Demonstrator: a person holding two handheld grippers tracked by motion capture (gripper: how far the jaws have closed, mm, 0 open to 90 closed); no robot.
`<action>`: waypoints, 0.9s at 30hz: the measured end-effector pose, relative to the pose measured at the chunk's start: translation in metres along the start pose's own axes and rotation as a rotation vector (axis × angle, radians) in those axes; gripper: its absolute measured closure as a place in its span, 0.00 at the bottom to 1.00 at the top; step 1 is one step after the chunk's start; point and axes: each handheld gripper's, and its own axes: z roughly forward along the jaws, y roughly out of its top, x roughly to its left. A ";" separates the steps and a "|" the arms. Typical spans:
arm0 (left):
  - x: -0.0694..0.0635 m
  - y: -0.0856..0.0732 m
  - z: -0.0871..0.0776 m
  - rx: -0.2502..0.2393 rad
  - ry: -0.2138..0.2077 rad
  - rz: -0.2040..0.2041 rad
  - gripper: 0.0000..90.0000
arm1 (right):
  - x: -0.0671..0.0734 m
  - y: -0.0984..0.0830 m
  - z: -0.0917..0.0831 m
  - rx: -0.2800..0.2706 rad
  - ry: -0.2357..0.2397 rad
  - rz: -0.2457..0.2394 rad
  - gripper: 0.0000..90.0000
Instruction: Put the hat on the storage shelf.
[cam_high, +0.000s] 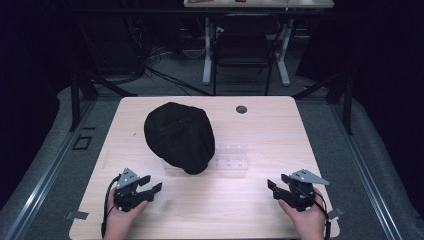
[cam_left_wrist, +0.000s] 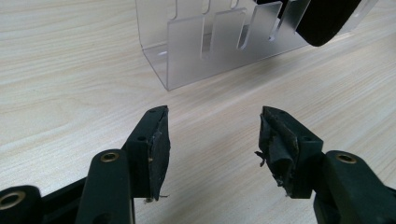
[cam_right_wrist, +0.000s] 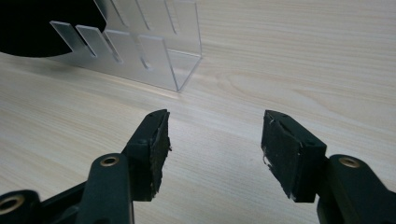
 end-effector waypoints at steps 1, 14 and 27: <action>0.000 0.000 0.000 0.001 -0.001 0.001 0.48 | 0.000 -0.001 0.000 0.003 -0.003 0.001 0.46; -0.003 -0.001 0.005 0.015 -0.013 0.021 0.48 | -0.004 -0.018 0.007 -0.008 -0.023 0.035 0.46; -0.006 -0.002 0.010 0.025 -0.022 0.026 0.48 | -0.010 -0.025 0.011 -0.007 -0.012 0.062 0.46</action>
